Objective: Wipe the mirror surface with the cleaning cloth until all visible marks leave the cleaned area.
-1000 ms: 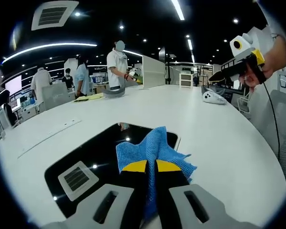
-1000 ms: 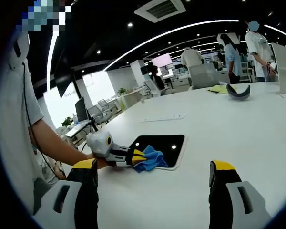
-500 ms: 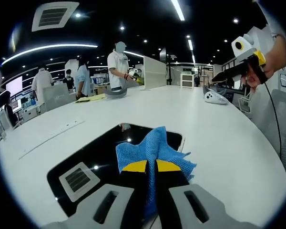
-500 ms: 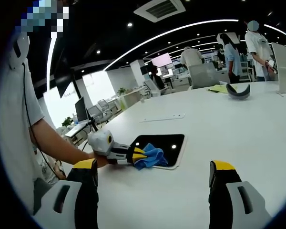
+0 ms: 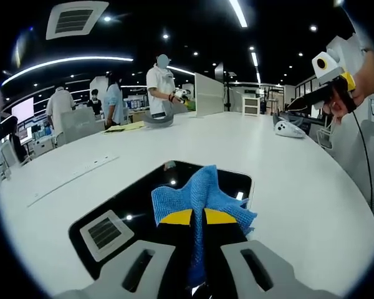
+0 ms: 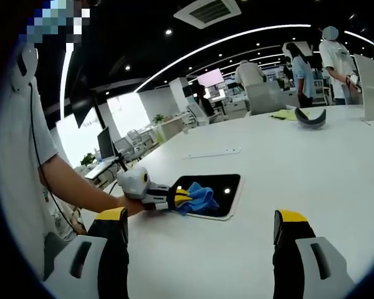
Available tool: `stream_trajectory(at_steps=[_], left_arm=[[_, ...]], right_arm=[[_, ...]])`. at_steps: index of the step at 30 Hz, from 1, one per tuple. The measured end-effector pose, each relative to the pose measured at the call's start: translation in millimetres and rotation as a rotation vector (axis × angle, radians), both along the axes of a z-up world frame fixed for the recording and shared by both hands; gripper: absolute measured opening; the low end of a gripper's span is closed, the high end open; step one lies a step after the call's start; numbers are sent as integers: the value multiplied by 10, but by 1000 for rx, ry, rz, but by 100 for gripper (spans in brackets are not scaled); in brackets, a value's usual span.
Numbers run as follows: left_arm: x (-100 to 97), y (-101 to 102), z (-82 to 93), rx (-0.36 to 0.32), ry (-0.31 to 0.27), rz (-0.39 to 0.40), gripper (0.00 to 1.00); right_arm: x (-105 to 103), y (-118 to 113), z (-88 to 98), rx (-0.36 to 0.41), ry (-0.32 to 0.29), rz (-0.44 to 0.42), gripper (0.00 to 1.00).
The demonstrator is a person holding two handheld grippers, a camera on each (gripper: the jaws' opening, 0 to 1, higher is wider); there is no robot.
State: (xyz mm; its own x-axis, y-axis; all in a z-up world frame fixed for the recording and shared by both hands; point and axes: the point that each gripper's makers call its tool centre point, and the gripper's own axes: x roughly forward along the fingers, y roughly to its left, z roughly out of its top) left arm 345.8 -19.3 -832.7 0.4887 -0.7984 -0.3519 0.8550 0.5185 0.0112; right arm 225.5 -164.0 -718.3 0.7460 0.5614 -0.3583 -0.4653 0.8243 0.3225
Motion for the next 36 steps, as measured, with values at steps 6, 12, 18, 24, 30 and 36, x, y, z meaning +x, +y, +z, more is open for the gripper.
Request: stream_trajectory(at_steps=[6,12,18,24,30,36], left_arm=[[45,20,-1,-1,-2,6,3],[98,39,-4,-2,-5,11,3],[158,60,-3,-2,-13,9,3],[253,92,-3,-5,-12,18,3],[332,118,-4,-7,-12,30,3],[406,131,0,-6,-15,26,3]], right_arm=[[4,8,-5,0,2,1,97],[24,-1,-2,2,0,0,97],[37,3,-2,-13,-6,2,99],[29,10,-13,-18,-3,7,99],[6,6,-31,-14,8,7,98],[3,10,-42,-13,13,11,98]])
